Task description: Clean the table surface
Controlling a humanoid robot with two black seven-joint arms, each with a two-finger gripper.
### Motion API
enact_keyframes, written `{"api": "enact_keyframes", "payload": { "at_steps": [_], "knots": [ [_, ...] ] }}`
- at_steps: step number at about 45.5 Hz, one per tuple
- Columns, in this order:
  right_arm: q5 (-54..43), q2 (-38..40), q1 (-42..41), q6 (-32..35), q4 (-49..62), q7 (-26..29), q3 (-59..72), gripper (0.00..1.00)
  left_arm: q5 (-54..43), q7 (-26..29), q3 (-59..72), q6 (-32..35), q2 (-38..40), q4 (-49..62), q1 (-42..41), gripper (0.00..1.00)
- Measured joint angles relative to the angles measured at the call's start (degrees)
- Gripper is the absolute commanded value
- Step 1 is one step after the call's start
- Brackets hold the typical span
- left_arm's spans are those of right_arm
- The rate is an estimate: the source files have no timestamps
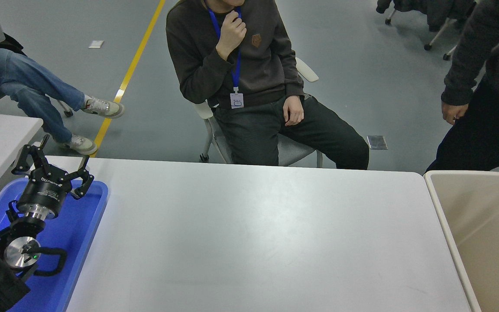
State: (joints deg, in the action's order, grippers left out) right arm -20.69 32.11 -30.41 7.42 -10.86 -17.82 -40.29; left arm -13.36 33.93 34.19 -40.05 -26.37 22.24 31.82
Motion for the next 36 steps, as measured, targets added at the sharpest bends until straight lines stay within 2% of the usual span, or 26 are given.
{"api": "enact_keyframes", "payload": {
  "at_steps": [20,36],
  "knots": [
    [6.03,-2.82,7.34,2.96,-19.12,-0.02,-22.46,0.99,0.00,0.00,0.00,-0.03,0.00,0.00,0.00,1.00],
    [6.18,-10.29,9.25,3.22,-28.89,-1.62,-28.90,0.99,0.00,0.00,0.00,-0.03,0.00,0.00,0.00,1.00]
  ]
}}
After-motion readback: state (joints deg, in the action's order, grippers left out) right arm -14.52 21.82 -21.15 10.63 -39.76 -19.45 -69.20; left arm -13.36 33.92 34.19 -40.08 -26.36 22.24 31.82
